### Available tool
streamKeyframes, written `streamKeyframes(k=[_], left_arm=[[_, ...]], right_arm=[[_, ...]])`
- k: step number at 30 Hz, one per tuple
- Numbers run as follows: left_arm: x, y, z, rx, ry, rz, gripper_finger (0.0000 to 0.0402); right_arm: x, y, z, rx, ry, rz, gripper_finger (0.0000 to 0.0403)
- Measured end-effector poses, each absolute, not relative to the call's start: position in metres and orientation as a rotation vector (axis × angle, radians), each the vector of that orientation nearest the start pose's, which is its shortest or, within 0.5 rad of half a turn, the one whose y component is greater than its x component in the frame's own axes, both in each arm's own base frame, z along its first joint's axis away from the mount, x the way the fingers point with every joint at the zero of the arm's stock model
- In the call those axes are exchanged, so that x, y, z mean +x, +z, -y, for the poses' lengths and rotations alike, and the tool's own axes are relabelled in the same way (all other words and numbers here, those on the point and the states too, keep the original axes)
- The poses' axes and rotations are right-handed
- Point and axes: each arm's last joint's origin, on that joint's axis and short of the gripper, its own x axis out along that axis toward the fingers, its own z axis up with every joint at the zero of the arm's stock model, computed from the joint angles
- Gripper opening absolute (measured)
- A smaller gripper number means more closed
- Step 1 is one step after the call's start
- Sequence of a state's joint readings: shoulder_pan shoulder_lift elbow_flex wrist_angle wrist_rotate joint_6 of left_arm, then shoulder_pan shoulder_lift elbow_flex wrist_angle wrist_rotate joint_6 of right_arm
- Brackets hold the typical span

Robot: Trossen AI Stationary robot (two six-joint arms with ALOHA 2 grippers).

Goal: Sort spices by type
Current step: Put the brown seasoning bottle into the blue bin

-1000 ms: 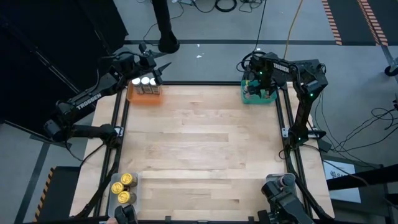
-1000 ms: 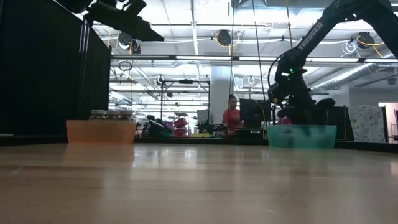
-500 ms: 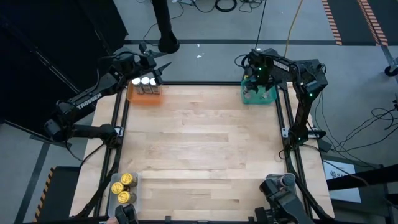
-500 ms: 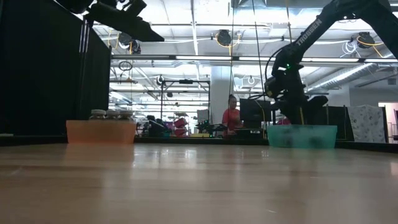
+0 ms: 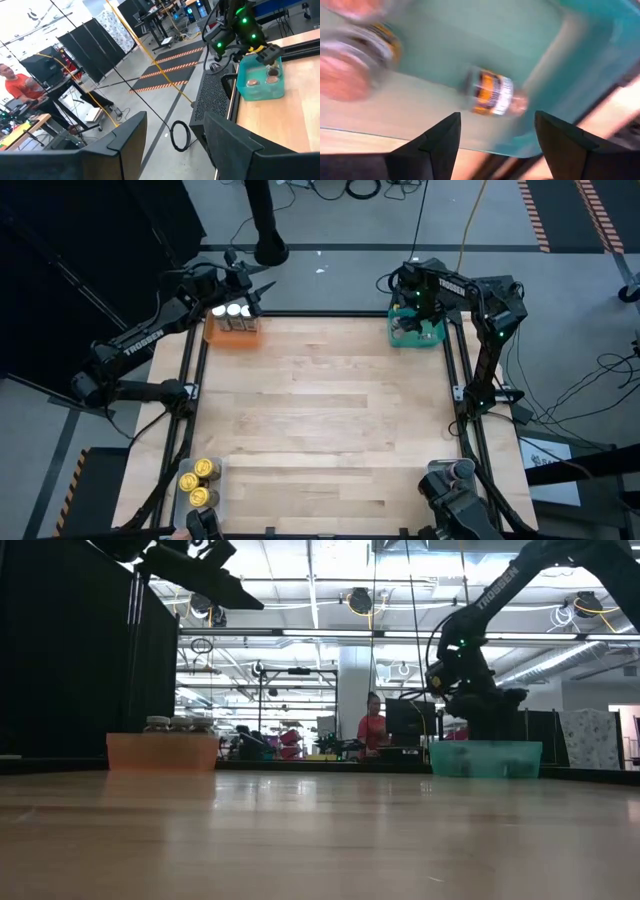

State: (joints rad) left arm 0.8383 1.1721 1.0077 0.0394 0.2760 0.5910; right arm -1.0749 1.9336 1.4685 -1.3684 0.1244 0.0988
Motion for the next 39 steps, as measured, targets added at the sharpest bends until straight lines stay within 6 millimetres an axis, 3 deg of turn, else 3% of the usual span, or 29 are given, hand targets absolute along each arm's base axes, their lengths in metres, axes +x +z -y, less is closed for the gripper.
streamKeyframes(k=[2,13,17,21,27,39], left_arm=[[0.182,0.354,-0.191,0.506,0.511,-0.272,0.0203],[0.182,0.354,-0.191,0.506,0.510,-0.273,0.0203],[0.182,0.354,-0.191,0.520,0.509,-0.277,0.0203],[0.182,0.354,-0.191,0.527,0.507,-0.278,0.0203],[0.182,0.352,-0.191,0.516,0.503,-0.292,0.0203],[0.182,0.351,-0.191,0.519,0.500,-0.298,0.0203]], right_arm=[[0.155,0.202,0.295,0.893,-0.937,-1.723,0.0238],[0.155,0.200,0.298,0.982,-0.992,-1.645,0.0238],[0.152,0.201,0.298,0.864,-1.044,-1.728,0.0233],[0.152,0.202,0.295,0.884,-0.999,-1.754,0.0186],[0.154,0.192,0.287,0.937,-0.952,-1.755,0.0022],[0.154,0.167,0.286,0.945,-0.988,-1.667,0.0004]])
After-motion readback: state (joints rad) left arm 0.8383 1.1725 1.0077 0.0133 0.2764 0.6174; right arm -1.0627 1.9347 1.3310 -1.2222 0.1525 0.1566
